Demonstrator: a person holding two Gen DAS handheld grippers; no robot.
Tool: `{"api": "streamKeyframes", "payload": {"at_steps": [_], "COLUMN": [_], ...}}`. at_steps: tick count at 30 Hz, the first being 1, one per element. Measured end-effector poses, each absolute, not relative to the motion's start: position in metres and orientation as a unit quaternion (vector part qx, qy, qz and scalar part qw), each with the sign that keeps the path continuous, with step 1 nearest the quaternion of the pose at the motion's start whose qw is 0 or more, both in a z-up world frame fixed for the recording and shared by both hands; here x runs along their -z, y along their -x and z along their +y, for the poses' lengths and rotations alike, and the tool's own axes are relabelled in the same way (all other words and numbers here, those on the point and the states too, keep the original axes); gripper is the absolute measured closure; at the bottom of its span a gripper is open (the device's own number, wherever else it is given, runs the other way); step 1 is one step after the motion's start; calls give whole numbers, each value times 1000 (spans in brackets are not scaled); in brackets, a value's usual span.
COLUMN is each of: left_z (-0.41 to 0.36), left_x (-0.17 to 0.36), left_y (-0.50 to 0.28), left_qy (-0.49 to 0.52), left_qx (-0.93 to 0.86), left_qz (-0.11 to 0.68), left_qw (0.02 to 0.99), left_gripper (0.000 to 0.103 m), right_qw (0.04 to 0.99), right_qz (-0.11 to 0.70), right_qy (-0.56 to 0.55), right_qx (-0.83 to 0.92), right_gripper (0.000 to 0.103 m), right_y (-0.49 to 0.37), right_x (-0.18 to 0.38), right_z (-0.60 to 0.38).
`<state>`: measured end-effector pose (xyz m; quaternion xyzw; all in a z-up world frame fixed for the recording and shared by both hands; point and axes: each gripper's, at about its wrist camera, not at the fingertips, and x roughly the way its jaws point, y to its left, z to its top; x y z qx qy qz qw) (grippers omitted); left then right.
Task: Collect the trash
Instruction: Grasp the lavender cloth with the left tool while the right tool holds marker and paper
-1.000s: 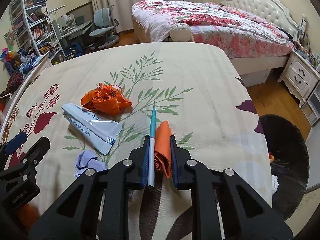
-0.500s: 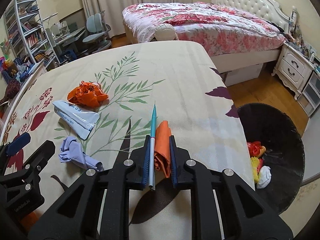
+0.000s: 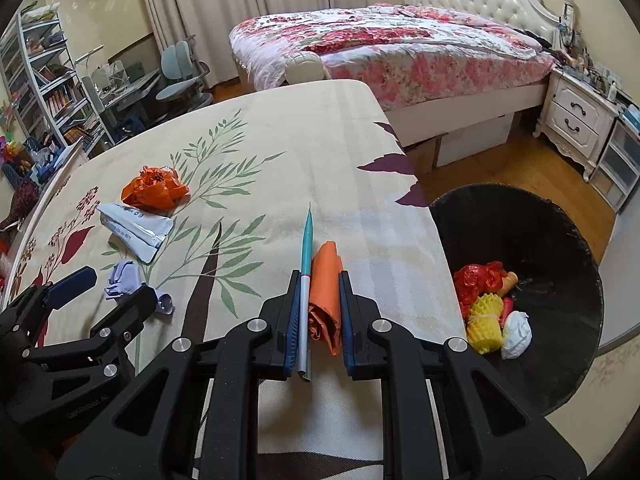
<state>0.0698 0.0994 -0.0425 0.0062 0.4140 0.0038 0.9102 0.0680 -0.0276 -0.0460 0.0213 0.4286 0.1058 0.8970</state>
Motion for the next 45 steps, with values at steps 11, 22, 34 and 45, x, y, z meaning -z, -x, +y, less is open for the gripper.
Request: {"api": "streamKeyframes", "payload": {"at_steps": [11,22,34,45], "left_z": [97,103,95,99], "left_x": [45,43,40,44], "left_y": [-66,-61,-88,-66], "left_qy": [-2,18,22,26], "left_qx": [35,15,-40,28], "left_qz": [422,422,422,435], "left_qw": [906,906,905,900], "left_gripper": [64,39,19,35], "right_qw": [897,899,899,897], "right_qz": [428,425,422,426], "right_qy": [-26,-27,-32,-31], "right_qx": [-106,-105,-111,-115], "right_gripper": [86,86,86,86], "right_y": [-68,-66,-72,-65], "right_x": [47,44,41,46], "right_z": [-30,-32,-35,-32]}}
